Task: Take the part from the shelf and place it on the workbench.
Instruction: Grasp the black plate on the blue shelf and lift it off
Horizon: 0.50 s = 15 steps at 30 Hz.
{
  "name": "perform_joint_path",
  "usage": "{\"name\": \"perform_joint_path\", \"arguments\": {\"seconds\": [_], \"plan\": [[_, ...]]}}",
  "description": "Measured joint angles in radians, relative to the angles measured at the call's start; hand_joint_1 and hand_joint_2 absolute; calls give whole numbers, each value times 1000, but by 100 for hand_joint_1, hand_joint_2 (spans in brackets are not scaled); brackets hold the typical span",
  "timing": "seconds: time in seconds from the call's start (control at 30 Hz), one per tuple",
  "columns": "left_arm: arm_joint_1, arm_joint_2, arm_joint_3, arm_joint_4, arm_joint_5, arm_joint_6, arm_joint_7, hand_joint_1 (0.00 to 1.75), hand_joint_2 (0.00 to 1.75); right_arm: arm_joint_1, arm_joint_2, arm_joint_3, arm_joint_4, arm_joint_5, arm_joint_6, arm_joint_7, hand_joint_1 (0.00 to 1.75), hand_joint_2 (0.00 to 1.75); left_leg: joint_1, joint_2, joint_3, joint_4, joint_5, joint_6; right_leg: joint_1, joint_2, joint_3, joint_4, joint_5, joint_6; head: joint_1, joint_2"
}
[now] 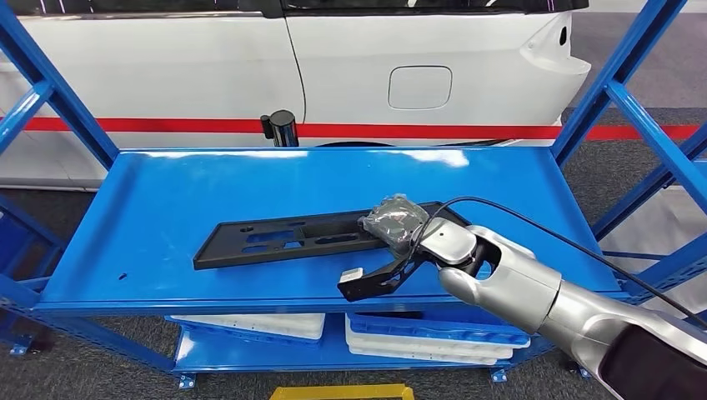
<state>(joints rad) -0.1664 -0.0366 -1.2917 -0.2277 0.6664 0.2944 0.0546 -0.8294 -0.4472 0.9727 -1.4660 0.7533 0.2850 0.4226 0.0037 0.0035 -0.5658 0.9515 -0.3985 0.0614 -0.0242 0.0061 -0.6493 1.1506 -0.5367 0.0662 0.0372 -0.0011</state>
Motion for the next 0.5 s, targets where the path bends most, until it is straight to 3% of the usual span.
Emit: {"name": "perform_joint_path", "arguments": {"seconds": [0.07,0.1,0.13,0.2,0.27,0.4,0.43,0.5], "plan": [[3,0,0,0,0,0,-1,0,0,2,0,9,0,0,-11,-1,175,175,-2,0,-1,1,0,2,0,0,-52,105,-32,1,0,0],[5,0,0,0,0,0,-1,0,0,3,0,14,0,-1,-19,-1,175,175,-3,0,0,1,-1,2,0,0,-53,104,-20,1,0,0],[5,0,0,0,0,0,-2,0,0,3,0,17,0,-4,-29,-2,175,175,-3,0,1,1,-1,2,0,0,-34,61,10,0,0,0],[5,0,0,0,0,0,-3,0,0,3,0,19,0,-17,-53,-5,175,175,-5,-1,4,3,-4,-3,2,-3,39,-86,77,-5,0,0],[5,0,0,0,0,0,-4,0,0,6,0,19,0,-47,-82,-9,175,175,-9,-1,4,4,-6,-12,6,-4,80,-176,104,-13,-1,0],[5,0,0,0,0,0,-4,0,0,19,0,12,0,-113,-130,-22,175,175,-4,-1,-7,20,-18,-34,8,-3,82,-188,109,-35,-2,0],[5,0,0,0,0,0,-5,0,0,20,1,10,0,-124,-138,-25,175,175,-2,-1,-22,54,-39,-40,6,-3,82,-190,111,-40,-2,0],[5,0,0,0,-1,0,-6,0,0,26,2,0,0,-161,-164,-35,175,175,2,-1,-81,183,-103,-50,4,-3,81,-190,112,-45,-4,0]]}}
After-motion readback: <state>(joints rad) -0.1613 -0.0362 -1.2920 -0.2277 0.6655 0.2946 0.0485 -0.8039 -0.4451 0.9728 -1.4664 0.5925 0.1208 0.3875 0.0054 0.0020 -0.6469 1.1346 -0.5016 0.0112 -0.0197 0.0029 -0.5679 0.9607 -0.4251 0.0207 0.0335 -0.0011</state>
